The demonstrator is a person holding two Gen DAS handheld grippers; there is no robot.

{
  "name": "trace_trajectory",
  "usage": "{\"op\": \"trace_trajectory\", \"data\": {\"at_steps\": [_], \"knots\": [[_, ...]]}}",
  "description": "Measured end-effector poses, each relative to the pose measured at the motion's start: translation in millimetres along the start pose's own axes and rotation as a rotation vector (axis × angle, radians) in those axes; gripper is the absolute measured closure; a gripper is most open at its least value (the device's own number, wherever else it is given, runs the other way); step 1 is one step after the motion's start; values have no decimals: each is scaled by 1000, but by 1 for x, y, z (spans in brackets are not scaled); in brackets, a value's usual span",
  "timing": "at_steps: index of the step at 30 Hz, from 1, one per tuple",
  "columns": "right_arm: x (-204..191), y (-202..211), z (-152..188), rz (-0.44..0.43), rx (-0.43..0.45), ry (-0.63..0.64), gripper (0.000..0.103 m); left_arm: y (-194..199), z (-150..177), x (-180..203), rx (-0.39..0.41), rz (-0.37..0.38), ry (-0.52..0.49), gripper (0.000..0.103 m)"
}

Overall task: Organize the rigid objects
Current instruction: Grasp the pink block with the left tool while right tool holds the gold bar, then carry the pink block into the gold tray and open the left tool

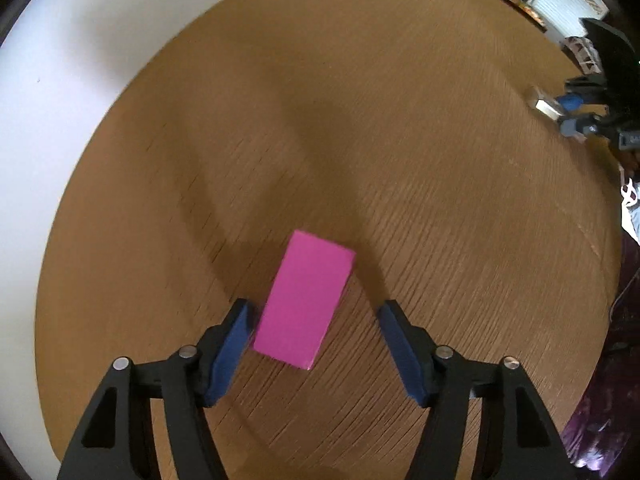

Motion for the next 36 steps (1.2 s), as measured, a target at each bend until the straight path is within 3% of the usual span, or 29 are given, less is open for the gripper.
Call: {"op": "trace_trajectory", "data": {"at_steps": [2,4,9,12,16,19,24,29,31,36], "knots": [[0,0,0,-9,2,-11,75,2,1,-2,22,-2,32,41],[-2,-1,0,3,5,-9,75,5,8,0,47,-3,50,52],[-6,-1,0,28,4,-5,75,11,27,7,39,10,210,67],[-8,-1,-1,34,1,-14,75,13,36,15,48,61,326,67],[-9,-3,-2,44,10,-14,75,17,50,40,107,77,378,68],[-10,-3,-2,49,17,-11,75,25,68,59,176,125,493,68],[-22,-8,-2,98,26,4,75,51,114,103,357,246,713,70],[-28,-12,-3,111,38,-9,75,86,182,156,491,226,825,71],[-31,-13,-3,128,44,-6,75,92,211,161,504,219,853,71],[-37,-17,3,156,55,-20,75,99,248,162,498,199,889,71]]}}
Point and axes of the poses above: each gripper's, at about its wrist camera, not at the fingertips, and y roughly against the way its jaws point, x to its right, z to its underside, the point moved 5 cm from there along -y, roughly the way its jaws point, and after that the axes turned 9 degrees about -x, right-handed, at the moved point
